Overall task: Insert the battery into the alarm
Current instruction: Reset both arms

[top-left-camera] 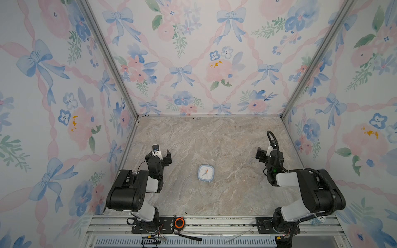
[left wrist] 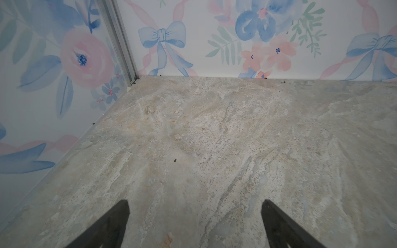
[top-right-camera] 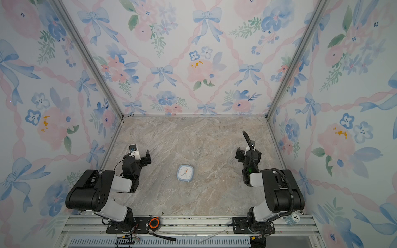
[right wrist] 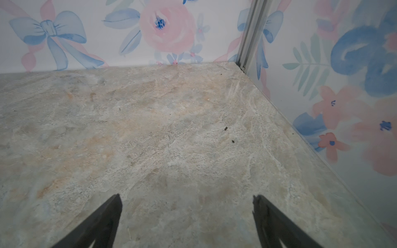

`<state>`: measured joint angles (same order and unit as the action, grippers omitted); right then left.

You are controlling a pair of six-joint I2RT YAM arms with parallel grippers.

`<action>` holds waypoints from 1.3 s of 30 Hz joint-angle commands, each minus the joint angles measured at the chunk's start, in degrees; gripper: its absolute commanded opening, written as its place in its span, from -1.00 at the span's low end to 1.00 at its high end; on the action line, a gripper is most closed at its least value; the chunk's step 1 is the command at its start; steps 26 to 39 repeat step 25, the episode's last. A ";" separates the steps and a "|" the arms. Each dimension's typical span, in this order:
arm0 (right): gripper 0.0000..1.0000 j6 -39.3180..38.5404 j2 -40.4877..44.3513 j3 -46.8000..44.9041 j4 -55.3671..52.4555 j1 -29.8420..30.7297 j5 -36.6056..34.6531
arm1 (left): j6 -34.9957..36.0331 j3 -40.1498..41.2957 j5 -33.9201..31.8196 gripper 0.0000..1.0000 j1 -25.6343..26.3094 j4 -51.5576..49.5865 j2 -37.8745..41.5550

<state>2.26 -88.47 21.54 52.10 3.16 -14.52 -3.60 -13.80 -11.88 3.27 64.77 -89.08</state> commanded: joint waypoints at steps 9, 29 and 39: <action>0.92 -1.76 0.26 0.71 -1.12 1.50 -0.11 | 1.53 -0.77 0.30 0.96 0.16 1.42 0.38; 0.92 -1.82 0.29 1.15 -2.00 0.44 3.46 | 1.57 -0.75 0.32 0.96 0.16 1.41 0.31; 0.92 -1.82 0.29 1.15 -2.00 0.44 3.46 | 1.57 -0.75 0.32 0.96 0.16 1.41 0.31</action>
